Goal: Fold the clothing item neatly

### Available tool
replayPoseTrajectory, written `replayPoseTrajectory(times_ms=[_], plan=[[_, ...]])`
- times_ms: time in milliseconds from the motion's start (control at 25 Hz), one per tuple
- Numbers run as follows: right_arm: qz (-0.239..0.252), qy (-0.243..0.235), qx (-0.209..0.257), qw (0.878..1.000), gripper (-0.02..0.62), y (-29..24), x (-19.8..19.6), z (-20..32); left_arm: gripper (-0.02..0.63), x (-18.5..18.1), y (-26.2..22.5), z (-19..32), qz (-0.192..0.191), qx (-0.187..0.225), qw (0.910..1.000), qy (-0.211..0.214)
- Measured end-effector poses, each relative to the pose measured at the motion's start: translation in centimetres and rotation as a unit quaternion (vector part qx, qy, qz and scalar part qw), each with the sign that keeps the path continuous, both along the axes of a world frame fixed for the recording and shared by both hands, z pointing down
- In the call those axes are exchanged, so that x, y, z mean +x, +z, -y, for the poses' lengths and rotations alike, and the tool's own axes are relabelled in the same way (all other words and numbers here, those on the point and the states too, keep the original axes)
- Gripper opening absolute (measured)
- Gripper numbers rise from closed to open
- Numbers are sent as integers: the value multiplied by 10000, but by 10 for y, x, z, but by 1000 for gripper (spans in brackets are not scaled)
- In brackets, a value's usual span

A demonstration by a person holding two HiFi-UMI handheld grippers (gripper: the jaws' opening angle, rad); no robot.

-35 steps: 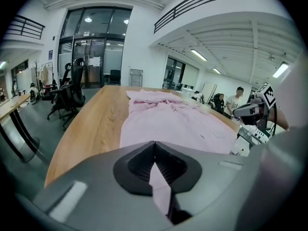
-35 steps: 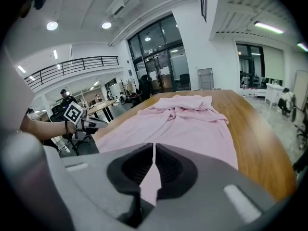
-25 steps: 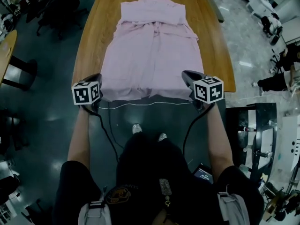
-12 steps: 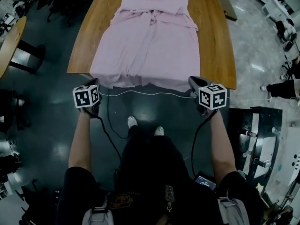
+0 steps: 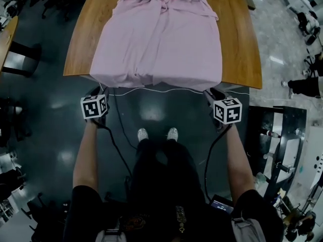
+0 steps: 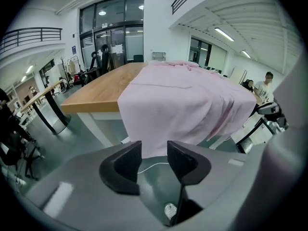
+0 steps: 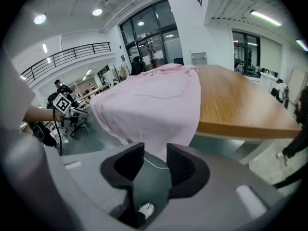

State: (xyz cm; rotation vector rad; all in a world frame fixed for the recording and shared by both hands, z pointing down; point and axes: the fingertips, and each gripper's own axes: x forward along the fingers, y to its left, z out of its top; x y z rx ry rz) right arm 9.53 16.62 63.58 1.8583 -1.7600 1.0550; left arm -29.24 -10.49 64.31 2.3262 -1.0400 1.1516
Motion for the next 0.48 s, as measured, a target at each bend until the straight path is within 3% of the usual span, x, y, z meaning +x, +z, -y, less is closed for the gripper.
replayPoseTrajectory(times_ms=[160,360,480], plan=[[-258,250,-159,9992,213,39,0,-2,229,-9,40,21,8,23,9998,200],[-512,412,-133,9978,320,75,12,10,378,-11,73,49,-234,-187,9984,484],[-613,422,-215,9970,348,93,26,11,391,-2,85,55,-292,-201,9953,901]])
